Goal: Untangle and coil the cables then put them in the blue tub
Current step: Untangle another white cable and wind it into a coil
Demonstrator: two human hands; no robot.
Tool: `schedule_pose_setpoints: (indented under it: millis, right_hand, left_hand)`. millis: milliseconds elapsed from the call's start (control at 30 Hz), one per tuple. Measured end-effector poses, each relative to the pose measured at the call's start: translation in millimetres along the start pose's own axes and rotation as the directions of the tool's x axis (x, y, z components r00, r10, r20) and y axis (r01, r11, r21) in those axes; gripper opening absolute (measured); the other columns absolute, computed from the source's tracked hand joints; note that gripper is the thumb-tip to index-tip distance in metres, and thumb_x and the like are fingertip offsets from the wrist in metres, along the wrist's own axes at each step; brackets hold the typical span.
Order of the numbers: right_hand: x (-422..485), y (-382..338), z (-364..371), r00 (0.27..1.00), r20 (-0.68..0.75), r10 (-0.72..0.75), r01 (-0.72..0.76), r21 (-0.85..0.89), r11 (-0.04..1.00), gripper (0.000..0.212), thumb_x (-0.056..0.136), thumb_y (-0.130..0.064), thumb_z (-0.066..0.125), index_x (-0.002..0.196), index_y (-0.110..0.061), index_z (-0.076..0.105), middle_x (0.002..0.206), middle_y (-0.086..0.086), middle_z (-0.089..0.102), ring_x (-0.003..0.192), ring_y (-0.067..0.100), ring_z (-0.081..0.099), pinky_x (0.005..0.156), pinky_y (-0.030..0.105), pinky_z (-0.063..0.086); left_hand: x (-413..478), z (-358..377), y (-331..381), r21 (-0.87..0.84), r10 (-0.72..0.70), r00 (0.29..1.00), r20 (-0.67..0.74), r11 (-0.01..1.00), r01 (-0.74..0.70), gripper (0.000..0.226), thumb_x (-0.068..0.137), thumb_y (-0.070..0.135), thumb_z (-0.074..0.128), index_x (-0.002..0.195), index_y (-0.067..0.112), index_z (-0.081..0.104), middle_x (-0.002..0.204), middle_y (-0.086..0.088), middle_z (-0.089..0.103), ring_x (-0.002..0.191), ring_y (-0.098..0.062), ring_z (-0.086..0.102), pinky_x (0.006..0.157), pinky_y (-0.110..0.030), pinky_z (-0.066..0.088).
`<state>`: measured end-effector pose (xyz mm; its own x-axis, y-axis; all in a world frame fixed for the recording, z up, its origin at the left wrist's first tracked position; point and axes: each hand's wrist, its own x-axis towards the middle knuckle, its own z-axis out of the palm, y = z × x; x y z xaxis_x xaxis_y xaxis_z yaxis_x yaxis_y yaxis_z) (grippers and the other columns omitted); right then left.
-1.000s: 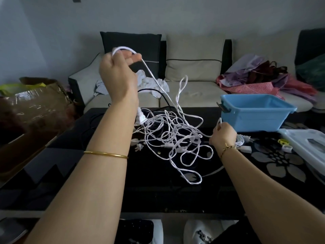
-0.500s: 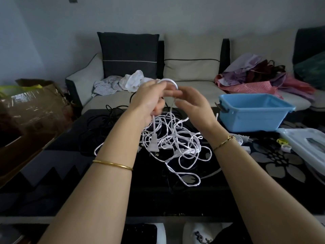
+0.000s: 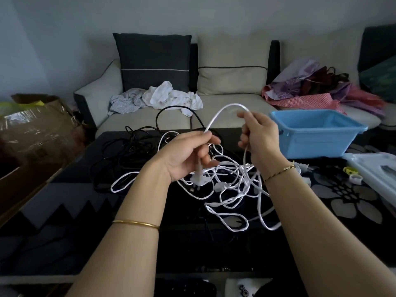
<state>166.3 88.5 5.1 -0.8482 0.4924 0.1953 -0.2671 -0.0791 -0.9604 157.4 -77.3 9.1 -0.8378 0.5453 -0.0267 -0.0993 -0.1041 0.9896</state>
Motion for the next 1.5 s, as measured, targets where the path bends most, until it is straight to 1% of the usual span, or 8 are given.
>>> schedule_pose_setpoints:
  millis: [300, 467, 600, 867, 1067, 1267, 1400, 1500]
  right_hand:
    - [-18.2, 24.5, -7.9, 0.810, 0.515, 0.281, 0.154, -0.648, 0.746, 0.020, 0.096, -0.025, 0.054, 0.102, -0.015, 0.070, 0.061, 0.004, 0.047, 0.040, 0.011, 0.038, 0.037, 0.020, 0.036]
    - [-30.2, 4.6, -15.2, 0.627, 0.651, 0.428, 0.259, -0.692, 0.674, 0.022, 0.095, -0.032, 0.056, 0.086, -0.015, 0.066, 0.061, 0.004, 0.055, 0.042, 0.018, 0.053, 0.061, 0.034, 0.053]
    - [-37.5, -6.4, -21.8, 0.526, 0.669, 0.525, 0.278, -0.719, 0.638, 0.022, 0.093, -0.026, 0.058, 0.105, -0.010, 0.068, 0.060, 0.004, 0.058, 0.043, 0.016, 0.057, 0.047, 0.021, 0.047]
    - [-30.4, -24.1, -23.8, 0.782, 0.622, 0.050, 0.452, -0.620, 0.641, 0.014, 0.086, -0.029, 0.067, 0.085, -0.016, 0.074, 0.050, -0.008, 0.054, 0.043, 0.001, 0.043, 0.045, 0.014, 0.037]
    - [-18.6, -17.8, -23.6, 0.884, 0.349, -0.313, 0.467, -0.615, 0.635, 0.005, 0.083, -0.026, 0.068, 0.080, -0.023, 0.071, 0.066, -0.009, 0.061, 0.068, 0.011, 0.056, 0.067, 0.035, 0.049]
    - [-15.7, -10.2, -22.0, 0.851, 0.221, -0.477, 0.469, -0.729, 0.498, 0.015, 0.088, -0.038, 0.062, 0.088, -0.026, 0.069, 0.075, -0.009, 0.061, 0.074, 0.014, 0.057, 0.064, 0.032, 0.044]
    - [-12.1, 4.2, -20.7, 0.905, 0.310, -0.290, 0.424, -0.680, 0.598, 0.012, 0.091, -0.022, 0.059, 0.094, -0.020, 0.071, 0.079, -0.002, 0.070, 0.068, 0.017, 0.062, 0.065, 0.036, 0.053]
    - [-10.8, 16.1, -22.3, 0.924, 0.362, -0.120, 0.360, -0.723, 0.590, 0.022, 0.084, -0.003, 0.056, 0.091, -0.018, 0.070, 0.083, 0.002, 0.069, 0.068, 0.018, 0.061, 0.063, 0.030, 0.050]
  left_hand:
    - [15.3, 8.6, 11.2, -0.491, 0.181, 0.964, -0.196, 0.832, -0.257, 0.023, 0.096, -0.003, 0.032, 0.090, 0.003, 0.054, 0.072, -0.002, 0.057, 0.045, -0.004, 0.032, 0.045, -0.014, 0.030]
    - [24.4, 5.6, 4.0, -0.370, 0.216, 0.900, -0.379, 0.856, -0.361, 0.030, 0.101, -0.002, 0.033, 0.128, -0.003, 0.045, 0.093, -0.010, 0.068, 0.070, -0.007, 0.060, 0.068, -0.019, 0.049]
    - [29.9, -1.7, -2.6, -0.286, 0.289, 0.836, -0.466, 0.845, -0.451, 0.038, 0.101, 0.000, 0.038, 0.138, 0.006, 0.041, 0.100, -0.005, 0.069, 0.093, -0.012, 0.068, 0.095, -0.033, 0.050]
    - [26.2, -2.9, -17.1, 0.085, 0.423, 0.848, -0.320, 0.904, -0.419, 0.027, 0.098, 0.002, 0.046, 0.120, 0.015, 0.055, 0.115, -0.013, 0.067, 0.091, -0.015, 0.070, 0.086, -0.026, 0.053]
    - [17.4, 10.5, -18.0, 0.420, 0.257, 0.966, -0.029, 0.880, -0.221, 0.031, 0.103, 0.016, 0.038, 0.130, 0.005, 0.047, 0.074, -0.005, 0.071, 0.053, -0.017, 0.053, 0.051, -0.029, 0.039]
    - [4.6, 22.8, -4.5, 0.145, 0.069, 0.979, 0.192, 0.985, -0.097, 0.045, 0.105, 0.027, 0.025, 0.105, -0.003, 0.059, 0.039, 0.001, 0.048, 0.030, -0.004, 0.024, 0.035, -0.016, 0.024]
    - [4.2, 15.5, 4.2, -0.208, 0.169, 0.932, 0.321, 0.972, -0.104, 0.044, 0.101, 0.028, 0.025, 0.111, -0.002, 0.055, 0.039, 0.009, 0.041, 0.032, 0.000, 0.026, 0.036, -0.013, 0.025]
    - [6.1, 11.5, 10.4, -0.411, 0.293, 0.944, 0.152, 0.887, -0.209, 0.042, 0.103, 0.027, 0.024, 0.117, -0.001, 0.053, 0.044, 0.009, 0.046, 0.033, -0.001, 0.028, 0.039, -0.012, 0.028]
